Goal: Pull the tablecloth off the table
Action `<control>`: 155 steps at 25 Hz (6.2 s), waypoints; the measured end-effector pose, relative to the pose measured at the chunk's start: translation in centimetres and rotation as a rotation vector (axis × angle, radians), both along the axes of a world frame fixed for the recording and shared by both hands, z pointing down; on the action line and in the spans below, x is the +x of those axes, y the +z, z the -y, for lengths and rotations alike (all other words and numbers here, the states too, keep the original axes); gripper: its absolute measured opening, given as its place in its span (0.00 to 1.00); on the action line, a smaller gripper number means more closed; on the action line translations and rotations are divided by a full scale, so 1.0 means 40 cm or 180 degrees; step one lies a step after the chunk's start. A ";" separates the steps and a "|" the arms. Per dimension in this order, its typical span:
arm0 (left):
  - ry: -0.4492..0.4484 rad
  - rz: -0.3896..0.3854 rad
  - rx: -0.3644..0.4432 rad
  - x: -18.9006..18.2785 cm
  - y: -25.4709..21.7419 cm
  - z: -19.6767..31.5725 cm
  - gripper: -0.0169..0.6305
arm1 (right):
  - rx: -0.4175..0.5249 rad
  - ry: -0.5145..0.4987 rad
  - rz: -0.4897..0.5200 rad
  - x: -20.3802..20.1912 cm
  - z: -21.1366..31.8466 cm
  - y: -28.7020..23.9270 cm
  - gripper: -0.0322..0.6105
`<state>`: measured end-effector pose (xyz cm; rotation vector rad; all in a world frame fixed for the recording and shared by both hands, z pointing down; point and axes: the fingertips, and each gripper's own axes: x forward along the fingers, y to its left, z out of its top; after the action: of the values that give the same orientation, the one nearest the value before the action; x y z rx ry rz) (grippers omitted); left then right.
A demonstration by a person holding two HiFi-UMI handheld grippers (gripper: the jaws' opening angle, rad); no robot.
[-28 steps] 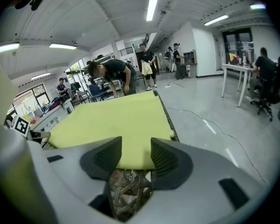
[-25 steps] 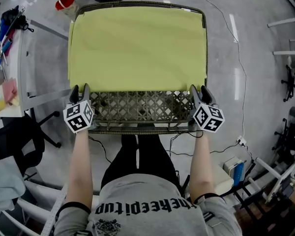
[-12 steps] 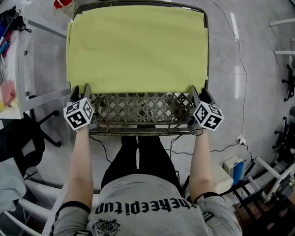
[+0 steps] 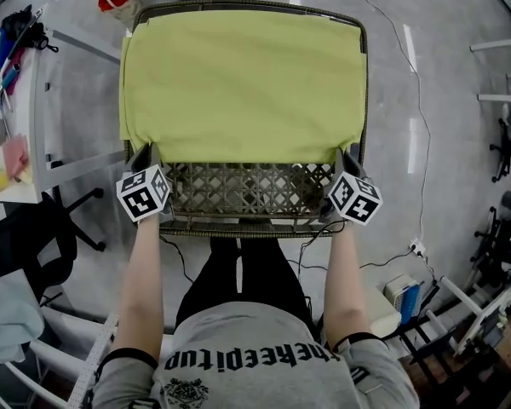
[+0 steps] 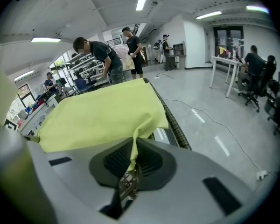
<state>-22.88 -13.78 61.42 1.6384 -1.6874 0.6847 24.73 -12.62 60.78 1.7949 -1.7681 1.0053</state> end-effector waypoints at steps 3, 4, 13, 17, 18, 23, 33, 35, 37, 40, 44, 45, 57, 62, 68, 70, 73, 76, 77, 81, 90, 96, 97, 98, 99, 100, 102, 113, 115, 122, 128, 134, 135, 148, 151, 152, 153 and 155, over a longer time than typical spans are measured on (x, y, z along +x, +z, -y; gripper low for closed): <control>-0.0025 -0.0072 -0.0029 0.002 -0.009 0.003 0.07 | 0.0056 0.0068 0.0095 0.001 -0.003 -0.017 0.09; -0.0042 -0.0089 -0.0010 0.001 -0.015 0.002 0.07 | 0.0071 0.0055 0.0106 0.000 -0.004 -0.023 0.09; 0.0040 -0.0116 0.0333 0.020 -0.109 0.027 0.06 | 0.0323 -0.0039 0.0134 -0.020 0.004 -0.102 0.09; 0.0240 -0.0201 0.0597 0.068 -0.178 0.066 0.06 | 0.0473 -0.0134 0.0171 -0.037 0.015 -0.144 0.09; 0.0319 -0.0211 0.0660 0.087 -0.195 0.077 0.06 | 0.0516 -0.0158 0.0183 -0.042 0.020 -0.156 0.09; 0.0872 -0.0163 0.0870 0.211 -0.260 0.119 0.06 | 0.0761 -0.0365 0.0194 -0.093 0.058 -0.231 0.09; 0.1906 -0.0017 0.0914 0.411 -0.271 0.084 0.06 | 0.1113 -0.1218 0.0161 -0.295 0.129 -0.345 0.09; 0.2023 -0.0028 0.0905 0.438 -0.264 0.074 0.06 | 0.1120 -0.1387 0.0163 -0.332 0.127 -0.346 0.09; 0.2083 -0.0068 0.0897 0.459 -0.259 0.069 0.06 | 0.1103 -0.1530 0.0184 -0.363 0.121 -0.341 0.09; 0.2089 -0.0215 0.0882 0.479 -0.256 0.065 0.06 | 0.1072 -0.1653 0.0243 -0.396 0.110 -0.332 0.09; 0.2070 -0.0422 0.0850 0.490 -0.245 0.052 0.06 | 0.1045 -0.1736 0.0334 -0.425 0.099 -0.324 0.09; 0.2092 -0.0465 0.0839 0.494 -0.243 0.047 0.06 | 0.1038 -0.1764 0.0355 -0.431 0.096 -0.323 0.09; 0.2603 -0.0497 0.0622 0.546 -0.185 -0.040 0.06 | 0.0908 -0.2506 0.0536 -0.537 0.007 -0.284 0.09; 0.2590 -0.0582 0.0690 0.536 -0.199 -0.052 0.06 | 0.0870 -0.2724 0.0650 -0.554 -0.033 -0.280 0.09; 0.2666 -0.0549 0.0836 0.522 -0.233 -0.061 0.06 | 0.0853 -0.2789 0.0630 -0.550 -0.056 -0.281 0.09; 0.2762 -0.0497 0.0865 0.525 -0.240 -0.076 0.06 | 0.0840 -0.2837 0.0594 -0.551 -0.069 -0.279 0.09; 0.2962 -0.0359 0.0903 0.532 -0.239 -0.107 0.06 | 0.0808 -0.2917 0.0550 -0.555 -0.092 -0.273 0.09; 0.3185 -0.0183 0.1002 0.545 -0.245 -0.136 0.06 | 0.0769 -0.2991 0.0539 -0.563 -0.114 -0.263 0.09; 0.3253 -0.0146 0.1038 0.549 -0.248 -0.143 0.06 | 0.0753 -0.3024 0.0531 -0.566 -0.120 -0.258 0.09; 0.3545 -0.0041 0.1036 0.559 -0.240 -0.176 0.06 | 0.0656 -0.3192 0.0501 -0.573 -0.150 -0.237 0.09; 0.3746 -0.0061 0.0964 0.549 -0.227 -0.203 0.06 | 0.0433 -0.3576 0.0407 -0.575 -0.214 -0.200 0.09; 0.3693 -0.0031 0.1007 0.544 -0.239 -0.203 0.06 | 0.0165 -0.3608 0.0420 -0.578 -0.246 -0.146 0.09; 0.3682 -0.0024 0.1019 0.543 -0.241 -0.202 0.06 | 0.0145 -0.3549 0.0448 -0.579 -0.243 -0.140 0.09; 0.3673 -0.0017 0.1034 0.542 -0.243 -0.202 0.06 | 0.0120 -0.3507 0.0473 -0.582 -0.241 -0.135 0.09; 0.3667 -0.0011 0.1050 0.540 -0.246 -0.200 0.06 | 0.0094 -0.3491 0.0496 -0.586 -0.242 -0.131 0.10; 0.3665 -0.0003 0.1066 0.539 -0.250 -0.199 0.06 | 0.0068 -0.3499 0.0519 -0.592 -0.245 -0.129 0.12; 0.3682 0.0023 0.1093 0.537 -0.257 -0.198 0.06 | 0.0020 -0.3556 0.0577 -0.607 -0.258 -0.127 0.19; 0.4212 0.0371 0.1228 0.561 -0.281 -0.215 0.06 | 0.0204 -0.3354 0.0796 -0.594 -0.269 -0.189 0.26; 0.4346 0.0435 0.1282 0.576 -0.288 -0.220 0.06 | 0.0212 -0.3308 0.0781 -0.579 -0.268 -0.189 0.26; 0.4851 0.0532 0.1267 0.632 -0.261 -0.285 0.06 | 0.0278 -0.3038 0.0796 -0.530 -0.259 -0.201 0.25; 0.4982 0.0549 0.1041 0.646 -0.191 -0.307 0.07 | 0.0304 -0.2852 0.0792 -0.493 -0.245 -0.208 0.25; 0.4965 0.0453 0.1023 0.661 -0.188 -0.315 0.07 | 0.0346 -0.2751 0.0819 -0.477 -0.235 -0.215 0.25; 0.4945 0.0389 0.1020 0.664 -0.192 -0.319 0.10 | 0.0358 -0.2743 0.0823 -0.476 -0.233 -0.218 0.25; 0.3682 -0.0524 0.1139 0.627 -0.305 -0.267 0.10 | 0.0555 -0.2664 0.0819 -0.473 -0.221 -0.270 0.19; 0.3356 -0.0702 0.1145 0.601 -0.335 -0.241 0.08 | 0.0656 -0.2634 0.0810 -0.482 -0.218 -0.295 0.12; 0.3277 -0.0753 0.1166 0.595 -0.346 -0.234 0.07 | 0.0694 -0.2627 0.0812 -0.486 -0.217 -0.304 0.10; 0.3206 -0.0799 0.1180 0.588 -0.355 -0.228 0.07 | 0.0736 -0.2621 0.0818 -0.490 -0.217 -0.314 0.08; 0.3079 -0.0885 0.1190 0.576 -0.369 -0.221 0.06 | 0.0830 -0.2604 0.0842 -0.498 -0.217 -0.335 0.07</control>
<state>0.15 -4.93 46.66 2.6936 -0.7751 0.5289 4.79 -3.94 47.37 0.8830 -2.5604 0.6937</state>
